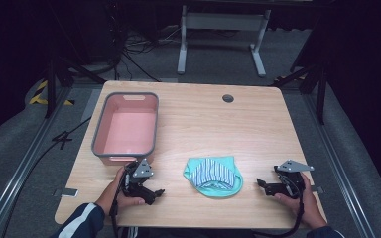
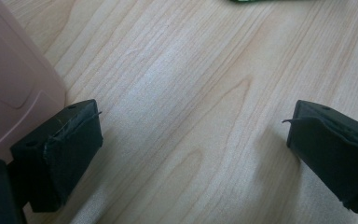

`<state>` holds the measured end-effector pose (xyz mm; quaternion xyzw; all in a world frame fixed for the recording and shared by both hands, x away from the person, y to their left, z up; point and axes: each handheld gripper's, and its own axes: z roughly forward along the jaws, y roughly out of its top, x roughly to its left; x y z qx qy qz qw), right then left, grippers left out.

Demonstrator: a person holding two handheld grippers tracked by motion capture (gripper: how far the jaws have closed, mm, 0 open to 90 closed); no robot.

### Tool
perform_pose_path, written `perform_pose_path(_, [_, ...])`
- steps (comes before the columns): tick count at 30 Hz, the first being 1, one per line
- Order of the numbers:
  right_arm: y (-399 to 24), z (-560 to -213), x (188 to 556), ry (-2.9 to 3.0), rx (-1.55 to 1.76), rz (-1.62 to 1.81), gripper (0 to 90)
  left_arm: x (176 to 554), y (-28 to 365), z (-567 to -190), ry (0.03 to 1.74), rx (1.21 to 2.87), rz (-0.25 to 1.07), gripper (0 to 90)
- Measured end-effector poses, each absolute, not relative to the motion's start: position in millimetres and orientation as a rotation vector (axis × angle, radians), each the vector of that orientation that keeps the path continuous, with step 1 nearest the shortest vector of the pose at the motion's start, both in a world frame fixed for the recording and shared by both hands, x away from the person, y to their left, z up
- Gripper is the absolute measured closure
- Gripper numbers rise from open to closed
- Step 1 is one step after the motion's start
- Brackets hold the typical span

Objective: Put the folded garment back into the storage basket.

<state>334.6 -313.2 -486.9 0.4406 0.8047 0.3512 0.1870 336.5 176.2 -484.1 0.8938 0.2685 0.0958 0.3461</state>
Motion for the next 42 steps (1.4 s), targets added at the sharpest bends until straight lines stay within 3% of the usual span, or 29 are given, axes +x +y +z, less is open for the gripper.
perform_pose_path(17, [-314,-487,334,2.275,1.220,0.999,15.2,338,175,-484,0.696,2.320,0.246,3.0])
perform_pose_path(21, [-314,-486,333,2.278,1.221,0.993,17.7,336,175,-483,0.705,2.312,0.254,6.8])
perform_pose_path(28, [-308,-483,331,2.286,1.214,1.000,31.7,335,170,-477,0.688,2.296,0.237,21.9])
perform_pose_path(37, [-280,-465,328,2.345,1.100,1.073,49.4,343,135,-462,0.656,2.299,0.265,27.1])
perform_pose_path(42, [-252,-458,330,2.391,1.003,1.052,51.8,352,116,-460,0.646,2.308,0.270,28.8])
